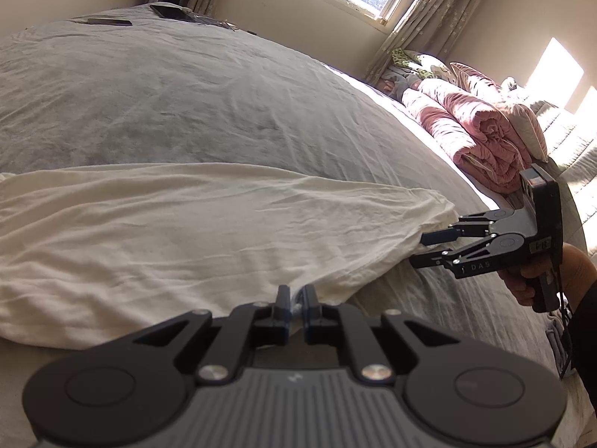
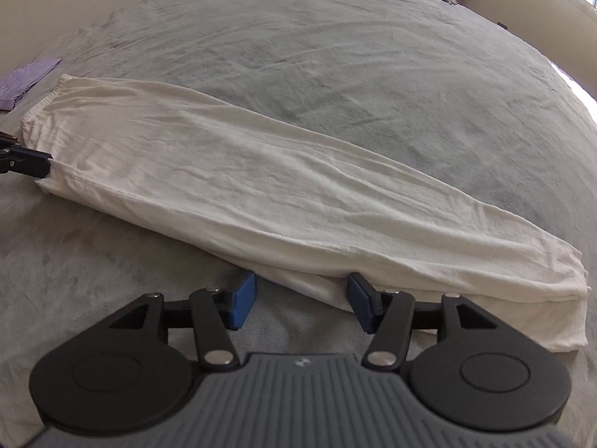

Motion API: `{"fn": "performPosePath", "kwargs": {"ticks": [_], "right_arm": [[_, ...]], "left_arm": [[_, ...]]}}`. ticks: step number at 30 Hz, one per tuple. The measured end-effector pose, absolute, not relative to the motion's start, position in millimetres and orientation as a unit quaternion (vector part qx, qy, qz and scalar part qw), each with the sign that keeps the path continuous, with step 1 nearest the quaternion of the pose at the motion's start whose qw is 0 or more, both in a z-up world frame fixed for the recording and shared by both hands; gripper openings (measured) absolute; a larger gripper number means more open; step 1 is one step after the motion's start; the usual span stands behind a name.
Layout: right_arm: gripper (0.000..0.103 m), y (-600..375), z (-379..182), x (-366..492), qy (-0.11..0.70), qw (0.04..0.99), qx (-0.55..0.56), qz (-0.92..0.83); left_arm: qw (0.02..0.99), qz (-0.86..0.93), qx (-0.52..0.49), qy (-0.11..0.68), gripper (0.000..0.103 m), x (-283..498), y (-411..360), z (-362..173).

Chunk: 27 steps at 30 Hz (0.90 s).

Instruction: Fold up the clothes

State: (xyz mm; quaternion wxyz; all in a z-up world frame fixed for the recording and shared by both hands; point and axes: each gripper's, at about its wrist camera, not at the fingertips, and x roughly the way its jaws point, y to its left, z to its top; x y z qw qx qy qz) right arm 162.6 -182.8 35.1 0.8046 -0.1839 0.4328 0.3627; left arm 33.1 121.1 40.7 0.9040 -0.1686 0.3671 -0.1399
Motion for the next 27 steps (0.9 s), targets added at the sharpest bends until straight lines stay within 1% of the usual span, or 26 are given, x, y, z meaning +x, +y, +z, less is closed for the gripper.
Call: {"fn": "performPosePath", "kwargs": {"ticks": [2, 3, 4, 6, 10, 17, 23, 27], "right_arm": [[0.067, -176, 35, 165, 0.435, 0.793, -0.178, 0.387], [0.072, -172, 34, 166, 0.441, 0.786, -0.170, 0.398], [0.080, -169, 32, 166, 0.444, 0.781, -0.166, 0.406], [0.083, -165, 31, 161, 0.439, 0.773, -0.165, 0.426], [0.083, -166, 34, 157, 0.443, 0.759, -0.132, 0.459], [0.082, -165, 41, 140, 0.453, 0.727, -0.141, 0.496], [0.080, -157, 38, 150, 0.433, 0.762, -0.129, 0.464], [0.083, -141, 34, 139, 0.441, 0.736, -0.137, 0.495]], "left_arm": [[0.905, -0.139, -0.169, 0.366, 0.006, 33, 122, 41], [0.905, -0.139, -0.169, 0.365, 0.006, 33, 122, 41], [0.905, -0.138, -0.170, 0.364, 0.006, 33, 122, 42], [0.905, -0.137, -0.172, 0.363, 0.006, 33, 123, 42], [0.907, -0.135, -0.171, 0.361, 0.006, 33, 124, 43], [0.908, -0.133, -0.172, 0.359, 0.006, 34, 125, 44], [0.908, -0.134, -0.170, 0.359, 0.006, 33, 124, 44], [0.908, -0.133, -0.171, 0.359, 0.006, 32, 125, 44]]}}
